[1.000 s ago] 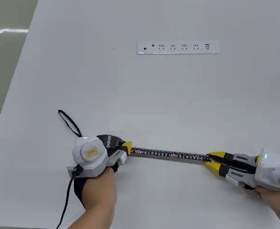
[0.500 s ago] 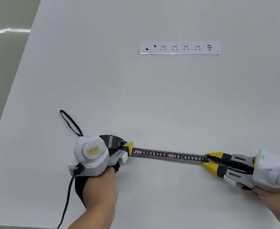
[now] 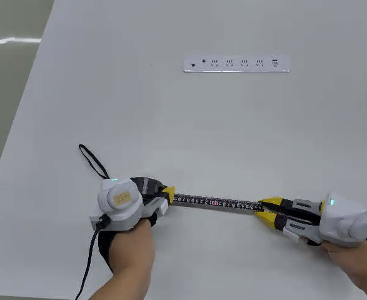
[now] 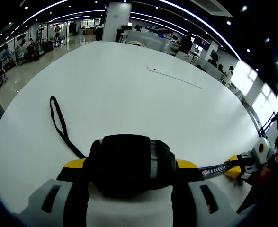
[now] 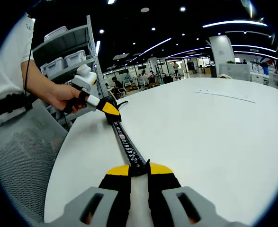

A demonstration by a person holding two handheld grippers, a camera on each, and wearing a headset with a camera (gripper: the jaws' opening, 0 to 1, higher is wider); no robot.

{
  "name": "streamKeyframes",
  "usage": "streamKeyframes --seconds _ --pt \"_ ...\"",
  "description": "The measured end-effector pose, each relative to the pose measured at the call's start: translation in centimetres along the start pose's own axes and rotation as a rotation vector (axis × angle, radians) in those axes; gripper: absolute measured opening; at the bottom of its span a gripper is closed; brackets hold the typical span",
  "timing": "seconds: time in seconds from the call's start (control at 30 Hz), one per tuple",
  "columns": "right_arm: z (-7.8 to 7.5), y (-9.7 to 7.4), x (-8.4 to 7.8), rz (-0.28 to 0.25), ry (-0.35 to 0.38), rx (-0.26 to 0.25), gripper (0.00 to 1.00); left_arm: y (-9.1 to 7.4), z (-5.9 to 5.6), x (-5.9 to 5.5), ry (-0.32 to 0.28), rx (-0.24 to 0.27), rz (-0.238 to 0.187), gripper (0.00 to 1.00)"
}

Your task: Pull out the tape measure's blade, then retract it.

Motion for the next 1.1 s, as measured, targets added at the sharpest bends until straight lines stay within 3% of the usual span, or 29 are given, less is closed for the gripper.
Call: streamKeyframes --seconds 1.1 --pt "0.7 2.9 1.1 0.0 -0.008 0.046 0.11 0.0 0.0 0.1 -0.002 -0.002 0.004 0.69"
Point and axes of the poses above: the centre of the closed fingertips' face, and the gripper's own axes: y roughly forward along the fingers, z roughly to its left, x roughly out of its top, the point moved 3 cm from there along -y, roughly backward along the fingers, and after that the axes turned 7 degrees about y, right-handed, at the moved point
